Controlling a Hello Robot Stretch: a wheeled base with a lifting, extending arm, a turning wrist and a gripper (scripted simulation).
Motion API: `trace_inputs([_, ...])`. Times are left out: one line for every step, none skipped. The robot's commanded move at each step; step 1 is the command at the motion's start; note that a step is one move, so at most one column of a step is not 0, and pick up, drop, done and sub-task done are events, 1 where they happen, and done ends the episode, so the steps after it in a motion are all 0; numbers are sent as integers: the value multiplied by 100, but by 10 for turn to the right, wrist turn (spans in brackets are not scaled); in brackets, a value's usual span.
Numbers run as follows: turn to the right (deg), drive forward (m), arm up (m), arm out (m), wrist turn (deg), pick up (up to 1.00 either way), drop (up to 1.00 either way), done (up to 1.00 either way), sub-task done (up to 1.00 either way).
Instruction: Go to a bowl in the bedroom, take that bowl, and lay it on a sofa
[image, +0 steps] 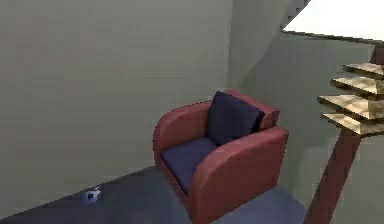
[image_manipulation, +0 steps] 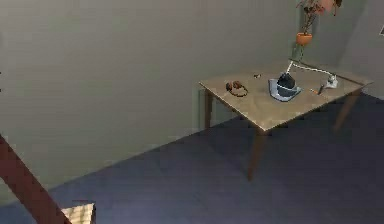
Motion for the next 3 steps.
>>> trace_inputs([450, 0, 0, 0, 0, 0, 0, 0, 0])
trace_inputs([450, 0, 0, 0, 0, 0, 0, 0, 0])
trace_inputs([450, 0, 0, 0, 0, 0, 0, 0, 0])
